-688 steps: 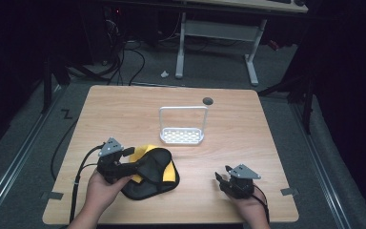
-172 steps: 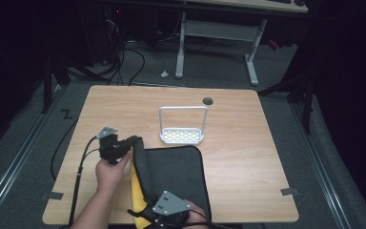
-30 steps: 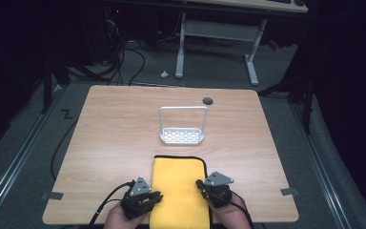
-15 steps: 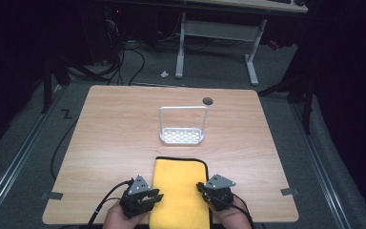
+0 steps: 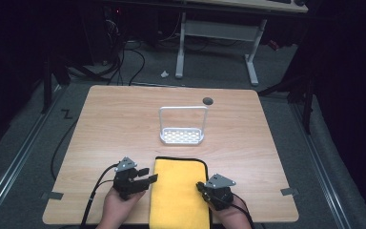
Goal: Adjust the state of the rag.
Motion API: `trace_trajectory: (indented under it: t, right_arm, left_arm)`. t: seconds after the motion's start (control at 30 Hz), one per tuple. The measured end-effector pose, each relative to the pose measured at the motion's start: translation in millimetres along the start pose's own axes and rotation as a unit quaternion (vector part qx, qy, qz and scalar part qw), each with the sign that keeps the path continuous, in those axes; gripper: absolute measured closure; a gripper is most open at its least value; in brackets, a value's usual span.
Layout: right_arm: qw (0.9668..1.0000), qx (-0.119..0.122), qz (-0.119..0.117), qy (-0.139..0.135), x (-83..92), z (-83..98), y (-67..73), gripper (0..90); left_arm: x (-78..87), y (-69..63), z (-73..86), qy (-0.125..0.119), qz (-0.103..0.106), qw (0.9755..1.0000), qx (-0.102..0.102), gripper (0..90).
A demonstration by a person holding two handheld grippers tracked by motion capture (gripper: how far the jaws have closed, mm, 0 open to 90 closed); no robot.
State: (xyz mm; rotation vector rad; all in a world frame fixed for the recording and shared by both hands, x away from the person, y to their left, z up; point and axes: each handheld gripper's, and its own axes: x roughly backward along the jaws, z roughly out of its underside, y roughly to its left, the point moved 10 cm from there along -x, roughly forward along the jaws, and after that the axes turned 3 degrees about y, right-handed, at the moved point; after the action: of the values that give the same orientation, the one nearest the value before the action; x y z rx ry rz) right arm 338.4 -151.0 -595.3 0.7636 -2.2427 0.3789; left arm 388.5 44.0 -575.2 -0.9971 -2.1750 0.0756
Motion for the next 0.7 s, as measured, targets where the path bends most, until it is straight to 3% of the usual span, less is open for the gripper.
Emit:
trace_trajectory:
  t: [0.17, 0.3, 0.47, 0.7]
  right_arm:
    - [1.0000, -0.001, 0.000, 0.000, 0.0, 0.0, 0.3, 86.3]
    - [1.0000, -0.002, -0.004, -0.001, -0.3, -0.1, -0.1, 86.3]
    - [1.0000, 0.000, -0.005, -0.001, -0.4, -0.3, -0.5, 86.3]
    - [1.0000, 0.000, -0.005, -0.002, -0.7, -0.6, -0.7, 86.3]
  left_arm:
    - [-18.8, 12.4, -16.8, 0.005, -0.027, 0.9994, 0.019, 45.5]
    - [-32.7, 20.4, -18.0, 0.017, -0.035, 0.9983, 0.044, 44.4]
    - [-39.8, 21.1, -18.0, 0.017, -0.026, 0.9975, 0.064, 48.1]
    - [-41.9, 19.6, -15.4, 0.019, -0.025, 0.9985, 0.045, 66.5]
